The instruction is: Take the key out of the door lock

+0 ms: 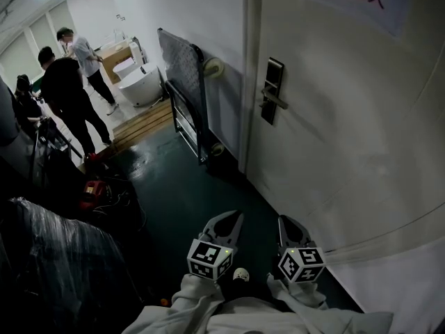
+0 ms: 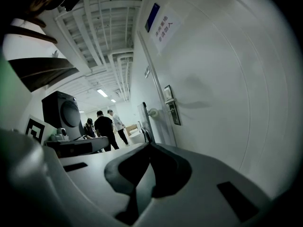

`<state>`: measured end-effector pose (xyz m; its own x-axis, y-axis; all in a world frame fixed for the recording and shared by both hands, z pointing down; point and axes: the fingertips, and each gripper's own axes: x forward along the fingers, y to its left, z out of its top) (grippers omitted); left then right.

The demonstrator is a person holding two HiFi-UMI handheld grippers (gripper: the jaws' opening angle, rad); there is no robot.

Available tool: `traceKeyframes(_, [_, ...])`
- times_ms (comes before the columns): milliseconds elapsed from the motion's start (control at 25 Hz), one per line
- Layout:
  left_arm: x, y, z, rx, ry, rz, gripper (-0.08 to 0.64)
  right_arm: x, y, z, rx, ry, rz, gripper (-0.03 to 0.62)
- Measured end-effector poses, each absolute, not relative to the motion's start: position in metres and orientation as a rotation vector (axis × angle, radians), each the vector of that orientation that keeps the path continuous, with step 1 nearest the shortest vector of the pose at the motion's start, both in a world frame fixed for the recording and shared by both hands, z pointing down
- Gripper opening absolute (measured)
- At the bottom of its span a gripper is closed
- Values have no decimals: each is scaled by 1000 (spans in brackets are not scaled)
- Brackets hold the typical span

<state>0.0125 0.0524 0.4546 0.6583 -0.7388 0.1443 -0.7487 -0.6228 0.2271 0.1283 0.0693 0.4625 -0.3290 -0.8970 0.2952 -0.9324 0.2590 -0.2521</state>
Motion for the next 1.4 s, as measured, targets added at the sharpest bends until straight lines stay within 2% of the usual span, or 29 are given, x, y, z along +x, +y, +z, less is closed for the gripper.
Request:
traceKeyframes(720, [30, 55, 477, 2565, -1211, 115, 14, 142, 76, 479, 1721, -2416, 590, 52])
traceKeyframes(1400, [28, -36, 483, 2548, -1204, 97, 14, 144, -14, 488, 1732, -2395, 607, 52])
